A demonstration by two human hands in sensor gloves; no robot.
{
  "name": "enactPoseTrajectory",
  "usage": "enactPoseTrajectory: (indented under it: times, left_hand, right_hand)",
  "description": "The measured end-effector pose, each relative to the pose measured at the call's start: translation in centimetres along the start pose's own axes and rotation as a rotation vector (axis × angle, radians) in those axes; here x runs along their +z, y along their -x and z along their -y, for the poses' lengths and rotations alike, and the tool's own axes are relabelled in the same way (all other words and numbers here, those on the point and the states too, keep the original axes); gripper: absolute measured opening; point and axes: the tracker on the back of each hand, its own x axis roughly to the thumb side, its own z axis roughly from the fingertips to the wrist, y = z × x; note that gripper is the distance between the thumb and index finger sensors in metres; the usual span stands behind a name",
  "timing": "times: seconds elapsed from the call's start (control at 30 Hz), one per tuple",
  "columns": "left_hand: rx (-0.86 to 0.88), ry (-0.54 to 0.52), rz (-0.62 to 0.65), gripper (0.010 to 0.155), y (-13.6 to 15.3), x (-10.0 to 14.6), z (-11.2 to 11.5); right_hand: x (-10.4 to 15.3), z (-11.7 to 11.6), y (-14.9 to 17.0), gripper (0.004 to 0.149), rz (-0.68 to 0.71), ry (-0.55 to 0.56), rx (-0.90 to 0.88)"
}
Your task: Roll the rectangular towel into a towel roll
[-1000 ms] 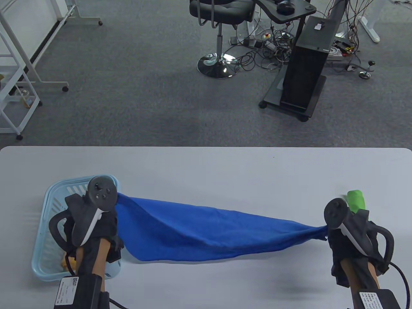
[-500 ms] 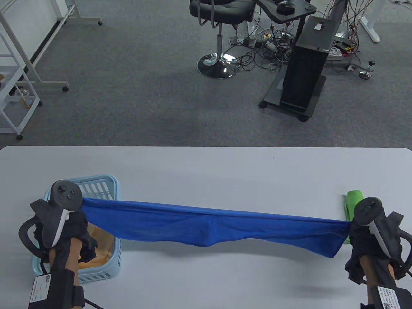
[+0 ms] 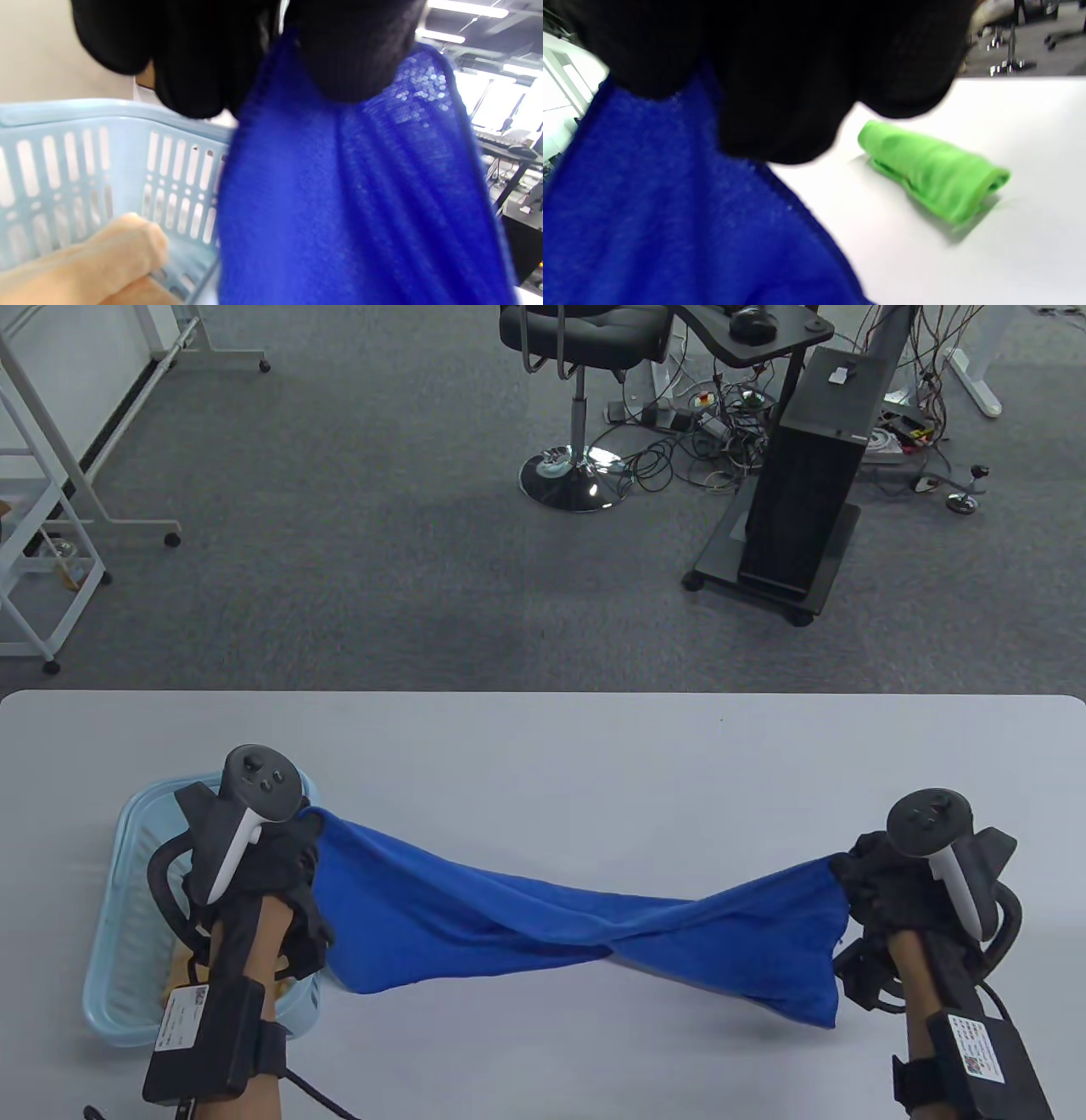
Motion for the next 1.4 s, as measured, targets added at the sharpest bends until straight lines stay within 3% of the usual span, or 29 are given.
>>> enactPoseTrajectory:
  times: [0.13,0.27,0.37,0.47,0.67,0.87,1.0,1.13,1.23,1.33,1.4]
  left_hand:
    - [0.165,0.036,0.012,0.04,0.0,-0.8,-0.6]
    - [0.574,0.074,0.025,0.042,0.2,-2.3,-0.5]
    - [0.839,0.103,0.024,0.043,-0.2,-3.5,0.2]
    - [0.941,0.109,0.045,0.043,-0.8,-4.4,0.4]
    - [0.959,0.019,0.036,0.042,-0.4,-5.4,-0.3]
    - [1.065,-0.129,-0.06,0.042,3.7,-5.0,-1.1]
    - [0.878,-0.269,-0.007,0.042,2.6,-3.7,-1.2]
    - [0.661,-0.202,0.038,0.042,0.7,-2.5,-1.4]
    - [0.63,-0.099,0.05,0.042,-0.3,-2.2,-1.0]
    - [0.815,0.038,0.066,0.042,-1.0,-2.3,0.2]
    - [1.045,0.104,0.057,0.044,-1.4,-2.4,1.3]
  right_hand:
    - [-1.1,0.2,0.3,0.043,-0.04,-0.006,-0.265]
    - [-2.5,0.3,1.2,0.046,-0.087,-0.071,-0.544]
    - [-3.5,0.3,1.7,0.045,-0.081,-0.119,-0.687]
    - [-4.4,0.7,2.3,0.044,-0.088,-0.101,-0.752]
    - [-5.1,2.3,4.9,0.041,-0.155,0.089,-0.76]
    - [-4.6,3.7,9.1,0.039,-0.23,0.198,-0.816]
    - [-3.7,3.5,8.3,0.04,-0.209,0.175,-0.746]
    - [-2.9,3.3,7.2,0.042,-0.168,0.071,-0.654]
    - [-2.5,2.6,6.9,0.042,-0.164,0.008,-0.783]
    - [-2.4,1.6,6.3,0.041,-0.156,-0.074,-0.883]
    - [-2.4,1.1,5.8,0.041,-0.125,-0.109,-0.937]
